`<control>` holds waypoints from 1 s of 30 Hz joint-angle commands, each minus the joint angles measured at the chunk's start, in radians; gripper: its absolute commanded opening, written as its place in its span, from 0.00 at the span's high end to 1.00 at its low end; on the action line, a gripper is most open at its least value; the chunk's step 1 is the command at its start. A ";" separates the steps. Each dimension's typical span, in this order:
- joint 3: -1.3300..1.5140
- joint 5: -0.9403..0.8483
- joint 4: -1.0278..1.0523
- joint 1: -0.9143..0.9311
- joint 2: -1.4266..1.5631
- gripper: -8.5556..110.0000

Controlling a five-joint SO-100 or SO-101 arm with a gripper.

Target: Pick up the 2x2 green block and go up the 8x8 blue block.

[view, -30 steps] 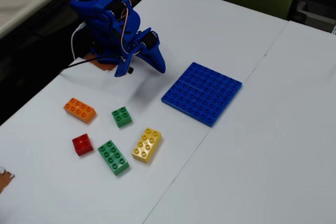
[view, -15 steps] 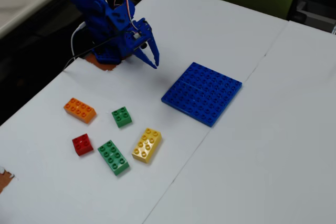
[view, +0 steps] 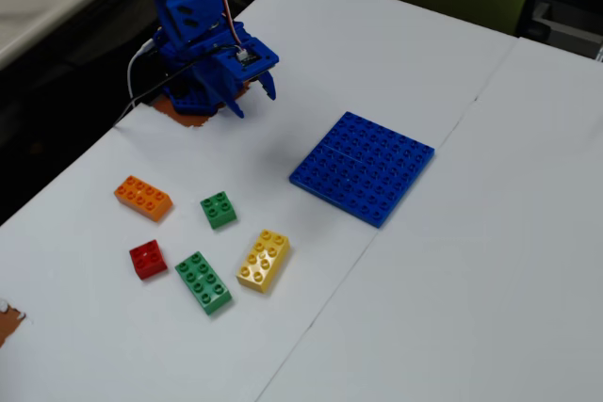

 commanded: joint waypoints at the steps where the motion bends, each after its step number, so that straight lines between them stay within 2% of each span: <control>1: -0.160 0.060 -0.025 0.100 -0.195 0.69; 6: -0.198 0.077 -0.221 0.183 -0.437 0.68; 9: -0.235 0.023 -0.305 0.232 -0.594 0.68; 17: -0.514 -0.250 -0.206 0.367 -0.927 0.68; 25: -0.565 -0.314 -0.244 0.419 -1.052 0.68; 30: -0.549 -0.285 -0.291 0.403 -1.111 0.68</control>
